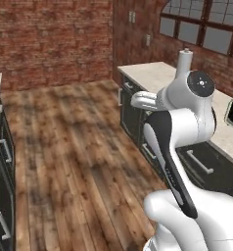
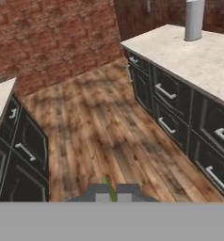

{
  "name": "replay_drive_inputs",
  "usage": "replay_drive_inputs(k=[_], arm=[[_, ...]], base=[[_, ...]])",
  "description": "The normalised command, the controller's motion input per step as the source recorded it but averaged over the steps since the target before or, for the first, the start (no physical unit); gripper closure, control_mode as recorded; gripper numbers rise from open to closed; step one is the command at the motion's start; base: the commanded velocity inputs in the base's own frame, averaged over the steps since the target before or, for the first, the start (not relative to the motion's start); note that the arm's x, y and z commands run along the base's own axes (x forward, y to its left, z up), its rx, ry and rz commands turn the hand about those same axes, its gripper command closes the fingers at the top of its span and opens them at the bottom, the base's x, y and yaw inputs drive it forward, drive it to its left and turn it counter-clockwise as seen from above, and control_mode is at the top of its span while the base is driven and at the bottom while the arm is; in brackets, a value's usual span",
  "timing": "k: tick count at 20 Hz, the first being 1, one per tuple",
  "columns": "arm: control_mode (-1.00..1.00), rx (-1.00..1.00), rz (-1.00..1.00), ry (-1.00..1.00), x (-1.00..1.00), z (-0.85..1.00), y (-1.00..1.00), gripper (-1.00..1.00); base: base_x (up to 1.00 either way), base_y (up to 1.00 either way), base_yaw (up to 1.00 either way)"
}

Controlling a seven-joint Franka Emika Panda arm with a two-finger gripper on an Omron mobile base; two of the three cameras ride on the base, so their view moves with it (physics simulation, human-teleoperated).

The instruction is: Take the lemon wedge from the fridge and place it on the plate with fish on the dining counter.

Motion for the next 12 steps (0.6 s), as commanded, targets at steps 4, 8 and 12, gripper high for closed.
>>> replay_drive_inputs(k=[4, 8, 12], arm=[[1.0, 0.0, 0.0, 0.0, 0.0, 0.0, 0.0, 1.0], [1.0, 0.0, 0.0, 0.0, 0.0, 0.0, 0.0, 1.0], [1.0, 0.0, 0.0, 0.0, 0.0, 0.0, 0.0, 1.0]], base=[[1.0, 0.0, 0.2], [1.0, 0.0, 0.3], [1.0, 0.0, 0.35]])
